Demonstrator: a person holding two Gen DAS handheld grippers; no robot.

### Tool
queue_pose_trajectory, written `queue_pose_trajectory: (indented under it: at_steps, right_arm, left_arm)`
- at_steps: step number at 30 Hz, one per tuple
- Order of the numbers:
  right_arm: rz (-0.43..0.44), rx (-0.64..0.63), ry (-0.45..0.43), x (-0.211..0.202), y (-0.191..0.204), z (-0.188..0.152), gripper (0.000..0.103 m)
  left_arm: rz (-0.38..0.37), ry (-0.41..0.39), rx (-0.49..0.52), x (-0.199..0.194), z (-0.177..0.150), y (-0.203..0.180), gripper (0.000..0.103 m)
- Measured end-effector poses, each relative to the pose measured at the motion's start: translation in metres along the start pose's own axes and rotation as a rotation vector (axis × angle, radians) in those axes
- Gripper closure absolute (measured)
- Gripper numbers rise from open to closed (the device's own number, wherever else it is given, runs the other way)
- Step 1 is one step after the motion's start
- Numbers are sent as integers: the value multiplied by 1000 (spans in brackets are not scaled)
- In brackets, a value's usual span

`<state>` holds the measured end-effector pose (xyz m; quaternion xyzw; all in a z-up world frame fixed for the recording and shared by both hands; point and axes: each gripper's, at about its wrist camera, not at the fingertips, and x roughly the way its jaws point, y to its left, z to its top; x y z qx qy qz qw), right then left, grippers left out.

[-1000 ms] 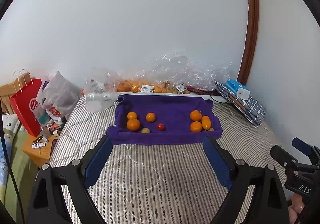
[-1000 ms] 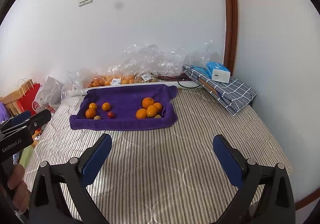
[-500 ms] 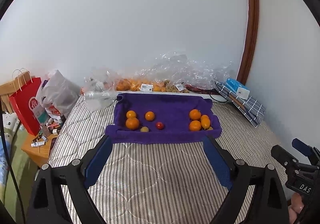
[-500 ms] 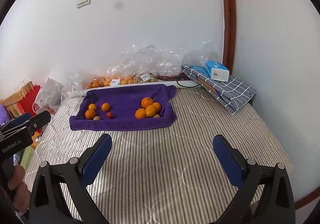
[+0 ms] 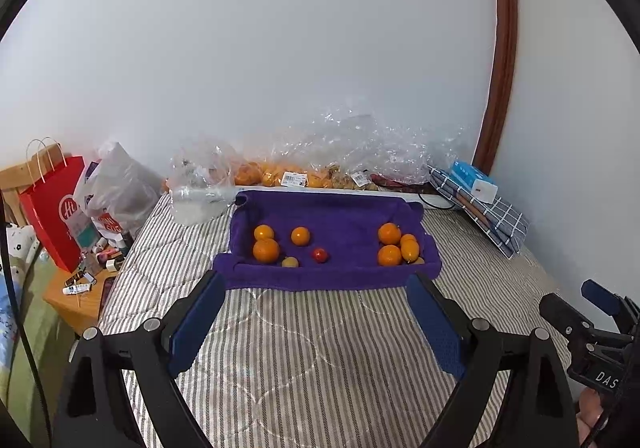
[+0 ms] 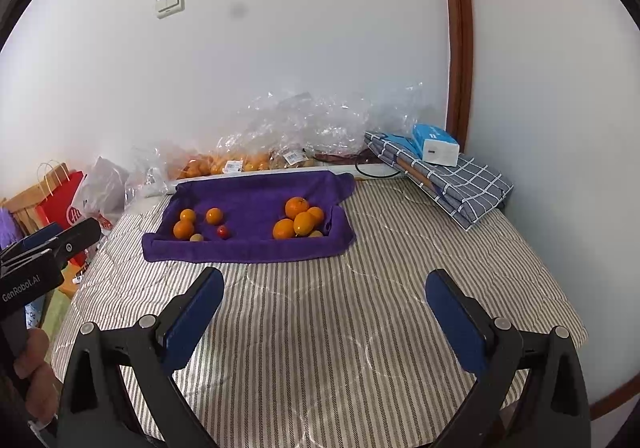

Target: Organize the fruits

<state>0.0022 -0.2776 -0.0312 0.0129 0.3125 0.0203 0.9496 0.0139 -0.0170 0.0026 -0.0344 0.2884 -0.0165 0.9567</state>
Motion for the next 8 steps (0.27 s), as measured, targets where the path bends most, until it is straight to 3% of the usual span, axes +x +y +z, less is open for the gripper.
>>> queue_pose_trajectory:
  at_steps: [8]
  right_arm:
    - [5,3,2,0,2,0,3]
  left_arm:
    - [21,-6,10,-2,0,2,9]
